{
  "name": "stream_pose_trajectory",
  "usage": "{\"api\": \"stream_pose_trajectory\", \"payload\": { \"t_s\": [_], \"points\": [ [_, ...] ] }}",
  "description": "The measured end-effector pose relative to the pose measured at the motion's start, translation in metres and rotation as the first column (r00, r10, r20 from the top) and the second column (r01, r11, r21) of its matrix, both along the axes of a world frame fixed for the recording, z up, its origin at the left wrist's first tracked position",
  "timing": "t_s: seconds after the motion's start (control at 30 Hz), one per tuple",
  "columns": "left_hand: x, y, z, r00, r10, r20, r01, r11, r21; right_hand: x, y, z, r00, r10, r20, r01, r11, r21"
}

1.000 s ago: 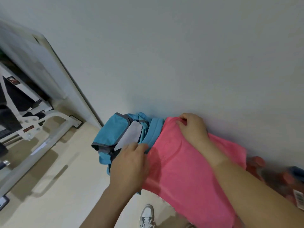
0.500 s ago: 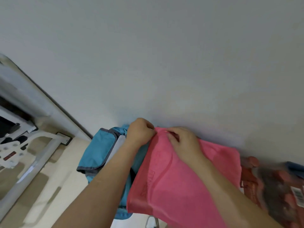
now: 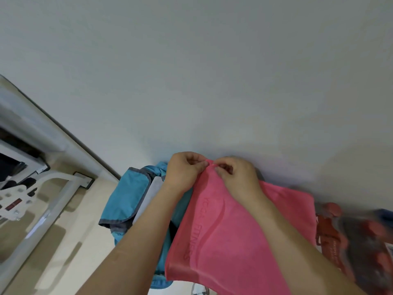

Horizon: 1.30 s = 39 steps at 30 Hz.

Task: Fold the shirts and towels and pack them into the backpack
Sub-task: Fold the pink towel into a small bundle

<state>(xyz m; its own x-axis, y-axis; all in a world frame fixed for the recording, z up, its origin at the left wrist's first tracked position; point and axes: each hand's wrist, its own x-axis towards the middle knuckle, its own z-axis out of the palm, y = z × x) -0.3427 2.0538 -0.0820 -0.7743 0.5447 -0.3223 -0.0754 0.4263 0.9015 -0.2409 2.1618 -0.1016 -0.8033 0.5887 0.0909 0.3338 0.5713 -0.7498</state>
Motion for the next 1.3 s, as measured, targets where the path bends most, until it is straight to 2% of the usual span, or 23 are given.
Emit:
{"api": "stream_pose_trajectory", "payload": {
  "t_s": [0.2,0.4,0.5,0.67,0.73,0.83,1.0,1.1,1.23,1.3],
  "points": [
    [0.006,-0.003,0.005,0.984,0.028,0.175,-0.051,0.99,0.131,-0.001,-0.002,0.005,1.0,-0.005,-0.02,0.004,0.999,-0.048],
    [0.012,-0.003,0.011,0.982,0.015,0.19,-0.047,0.985,0.167,0.0,-0.001,0.01,0.999,-0.026,-0.019,0.026,0.999,-0.025],
    [0.016,-0.003,0.014,0.992,-0.003,0.126,-0.018,0.987,0.162,0.001,-0.001,0.012,0.999,-0.032,-0.027,0.031,0.999,-0.035],
    [0.022,-0.001,0.015,0.994,0.025,-0.102,-0.019,0.998,0.06,0.003,-0.003,0.017,0.999,-0.014,-0.046,0.013,1.0,-0.027],
    [0.024,-0.002,0.017,0.985,0.03,-0.171,-0.02,0.998,0.056,0.011,0.003,0.024,0.994,0.1,0.048,-0.1,0.995,-0.002],
    [0.023,-0.01,0.022,0.979,0.086,-0.185,-0.066,0.991,0.115,0.034,0.031,0.032,0.889,0.26,0.377,-0.335,0.93,0.148],
    [0.018,-0.028,0.031,0.981,0.119,-0.156,-0.083,0.972,0.218,0.095,0.075,0.052,0.666,0.189,0.722,-0.483,0.847,0.223],
    [0.016,-0.037,0.035,0.978,0.147,-0.151,-0.109,0.966,0.233,0.126,0.086,0.054,0.598,0.129,0.791,-0.491,0.839,0.234],
    [0.016,-0.045,0.042,0.975,0.152,-0.162,-0.11,0.964,0.242,0.151,0.095,0.058,0.648,0.04,0.761,-0.373,0.887,0.271],
    [0.021,-0.047,0.045,0.971,0.15,-0.185,-0.101,0.963,0.252,0.158,0.095,0.066,0.68,0.036,0.732,-0.299,0.926,0.232]
  ]
}}
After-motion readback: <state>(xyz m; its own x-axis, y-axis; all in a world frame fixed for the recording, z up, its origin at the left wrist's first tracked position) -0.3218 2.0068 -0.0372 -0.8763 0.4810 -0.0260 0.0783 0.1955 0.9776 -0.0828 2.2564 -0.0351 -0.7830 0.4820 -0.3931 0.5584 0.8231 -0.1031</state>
